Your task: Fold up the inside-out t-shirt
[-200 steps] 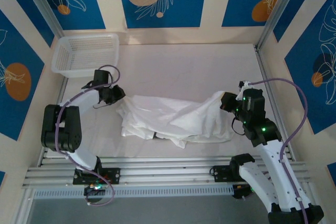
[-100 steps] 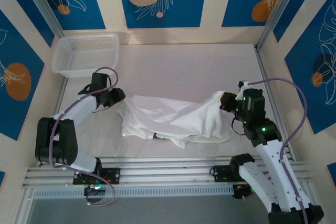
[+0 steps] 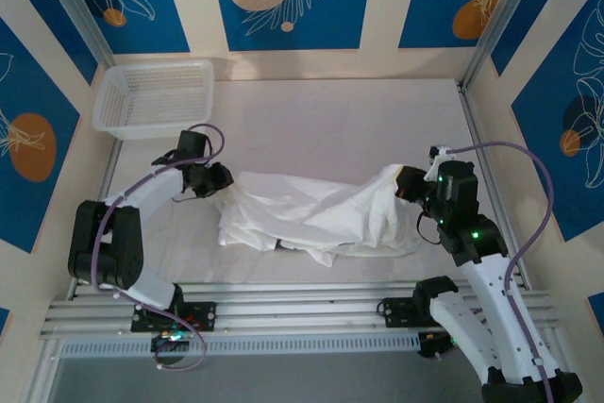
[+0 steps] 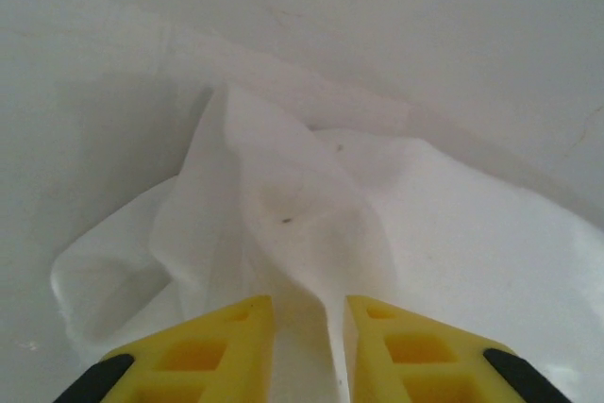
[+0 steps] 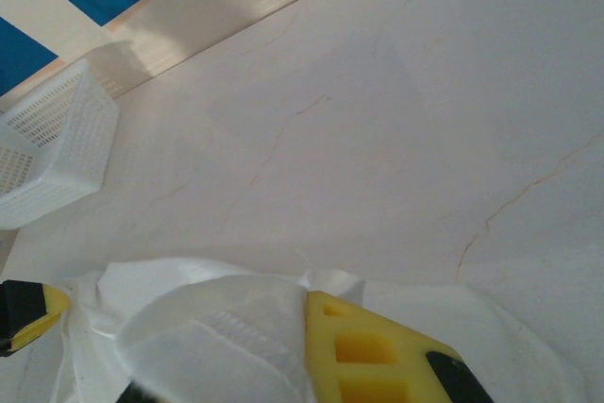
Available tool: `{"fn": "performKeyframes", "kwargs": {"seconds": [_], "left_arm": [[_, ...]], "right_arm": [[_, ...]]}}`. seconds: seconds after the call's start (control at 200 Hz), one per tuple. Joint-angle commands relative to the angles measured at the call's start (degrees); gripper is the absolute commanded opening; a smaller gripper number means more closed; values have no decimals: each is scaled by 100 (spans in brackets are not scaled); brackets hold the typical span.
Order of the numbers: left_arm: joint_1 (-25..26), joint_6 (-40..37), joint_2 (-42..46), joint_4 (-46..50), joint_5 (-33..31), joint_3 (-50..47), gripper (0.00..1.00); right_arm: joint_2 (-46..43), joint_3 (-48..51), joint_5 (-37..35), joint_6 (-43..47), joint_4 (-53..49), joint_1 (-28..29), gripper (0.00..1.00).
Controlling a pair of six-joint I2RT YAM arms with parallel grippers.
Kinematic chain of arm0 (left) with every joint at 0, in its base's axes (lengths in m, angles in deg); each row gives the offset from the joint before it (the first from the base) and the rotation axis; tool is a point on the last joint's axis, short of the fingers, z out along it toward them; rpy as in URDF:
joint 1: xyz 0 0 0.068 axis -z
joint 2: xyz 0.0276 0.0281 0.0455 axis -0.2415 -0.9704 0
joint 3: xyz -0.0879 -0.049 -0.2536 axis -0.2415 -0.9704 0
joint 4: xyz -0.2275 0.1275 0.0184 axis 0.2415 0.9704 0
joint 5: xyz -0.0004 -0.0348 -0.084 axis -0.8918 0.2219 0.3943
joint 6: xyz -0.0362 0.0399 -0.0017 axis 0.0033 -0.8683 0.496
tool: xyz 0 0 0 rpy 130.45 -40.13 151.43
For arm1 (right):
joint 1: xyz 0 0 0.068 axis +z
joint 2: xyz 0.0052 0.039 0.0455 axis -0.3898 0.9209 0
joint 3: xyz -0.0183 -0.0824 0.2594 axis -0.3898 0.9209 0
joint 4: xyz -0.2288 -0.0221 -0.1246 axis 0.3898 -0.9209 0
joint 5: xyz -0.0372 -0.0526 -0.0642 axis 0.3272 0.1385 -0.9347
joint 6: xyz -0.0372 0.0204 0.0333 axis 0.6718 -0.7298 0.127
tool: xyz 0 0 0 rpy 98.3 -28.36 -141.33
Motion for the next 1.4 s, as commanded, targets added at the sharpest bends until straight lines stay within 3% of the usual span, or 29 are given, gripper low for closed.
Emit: {"fn": "performKeyframes", "kwargs": {"seconds": [0.0, 0.155, 0.285, 0.49, 0.68, 0.79, 1.13, 1.395], "left_arm": [[30, -28, 38, 321, -220, 118, 25], [27, -28, -41, 314, -286, 116, 17], [25, 53, 58, 269, -340, 183, 0], [20, -155, 812, 754, -152, 1402, 0], [-81, -688, 1685, 1534, -1007, 4158, 0], [-167, -840, 2039, 1507, -1227, 5171, 0], [-165, -640, 3112, 495, -572, 5371, 0], [-164, -766, 2877, 690, -619, 6049, 0]], "right_arm": [[-25, 3, 139, 30, 80, -28, 0], [-14, -28, 167, 12, 108, -21, 0], [17, -222, 212, 38, 29, -25, 0], [119, -1175, 313, 79, 52, -25, 0], [859, -3817, -82, 1093, 327, -49, 0], [1240, -5038, 148, 1627, 463, -51, 0], [1180, -6478, 1516, 2205, 753, -40, 0], [1706, -7399, 1915, 2341, 719, -18, 0]]}}
